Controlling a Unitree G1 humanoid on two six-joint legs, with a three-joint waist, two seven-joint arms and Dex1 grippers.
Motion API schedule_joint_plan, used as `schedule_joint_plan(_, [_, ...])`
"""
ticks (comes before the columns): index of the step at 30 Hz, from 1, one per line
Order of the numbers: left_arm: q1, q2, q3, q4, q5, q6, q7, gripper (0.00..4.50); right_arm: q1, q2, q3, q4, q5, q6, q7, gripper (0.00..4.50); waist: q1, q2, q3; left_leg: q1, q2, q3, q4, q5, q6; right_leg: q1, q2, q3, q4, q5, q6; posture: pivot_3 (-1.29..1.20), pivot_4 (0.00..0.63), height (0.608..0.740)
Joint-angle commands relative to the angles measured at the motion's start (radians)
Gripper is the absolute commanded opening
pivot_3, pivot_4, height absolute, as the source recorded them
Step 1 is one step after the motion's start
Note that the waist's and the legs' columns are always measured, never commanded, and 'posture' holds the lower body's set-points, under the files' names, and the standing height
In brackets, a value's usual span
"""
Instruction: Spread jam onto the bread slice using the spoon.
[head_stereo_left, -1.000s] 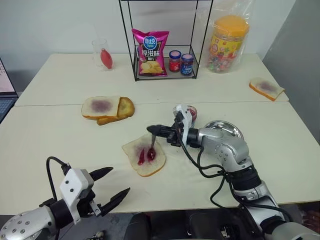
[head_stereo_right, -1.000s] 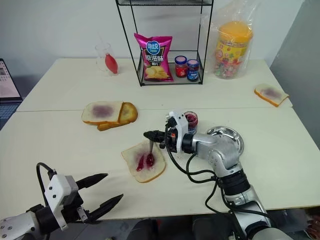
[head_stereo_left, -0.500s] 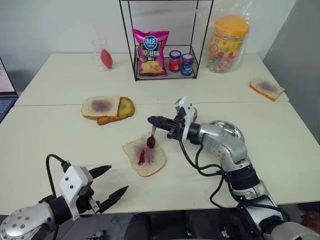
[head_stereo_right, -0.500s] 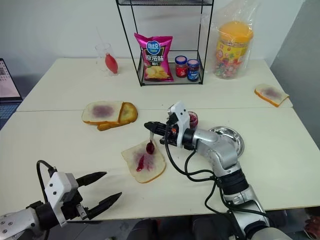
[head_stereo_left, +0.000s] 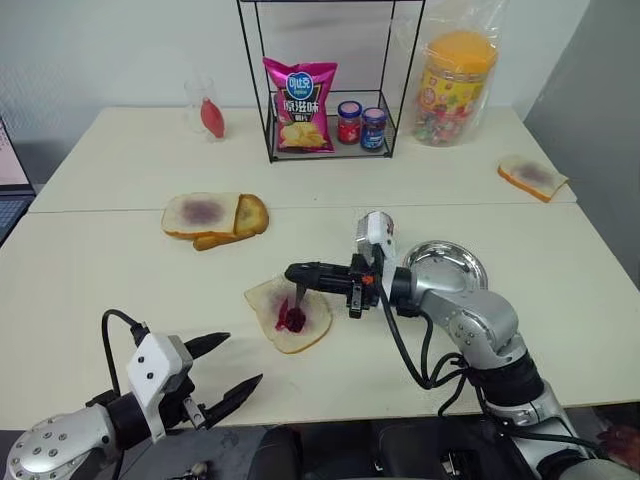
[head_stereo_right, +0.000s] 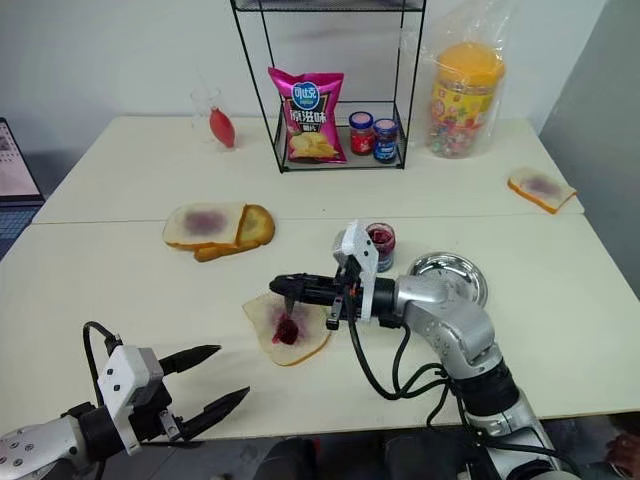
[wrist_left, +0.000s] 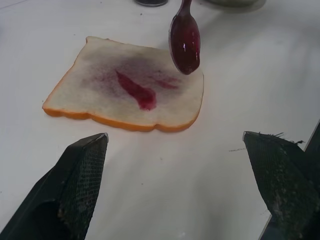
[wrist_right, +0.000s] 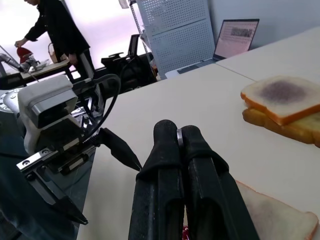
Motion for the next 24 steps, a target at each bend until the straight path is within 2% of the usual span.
schedule_joint_plan(1, [0.014,0.009,0.015,-0.027,-0.01,-0.013,-0.005,4.5,-0.004,-0.009,0.01,0.004,-0.018,-0.049,0.039,0.04,0.001,0.0,0.0,0.0,0.0,0.0,0.0,0.0,0.0,0.0,0.0,0.0,0.0,0.0,0.0,0.0,0.15,0.74])
schedule_joint_plan(5, [0.022,0.009,0.014,-0.034,-0.011,-0.014,-0.002,4.5,0.003,0.0,0.034,0.076,-0.057,-0.103,0.069,0.04,0.002,0.0,0.0,0.0,0.0,0.0,0.0,0.0,0.0,0.0,0.0,0.0,0.0,0.0,0.0,0.0,0.15,0.74])
schedule_joint_plan(9, [0.018,0.01,0.014,-0.034,-0.013,-0.012,0.002,4.5,-0.03,0.026,0.085,0.223,-0.159,-0.252,0.106,0.04,0.001,-0.001,0.0,0.001,0.0,0.0,0.0,0.0,0.0,0.0,0.0,0.0,0.0,0.0,0.0,0.0,0.15,0.74])
schedule_joint_plan(24, [0.004,0.013,0.005,-0.021,-0.008,-0.016,0.001,4.5,-0.123,0.066,0.025,0.391,-0.24,-0.438,0.102,0.04,0.0,0.0,0.0,0.01,0.0,0.0,0.0,0.0,0.0,0.01,0.0,0.0,0.0,0.0,-0.002,0.0,0.15,0.74])
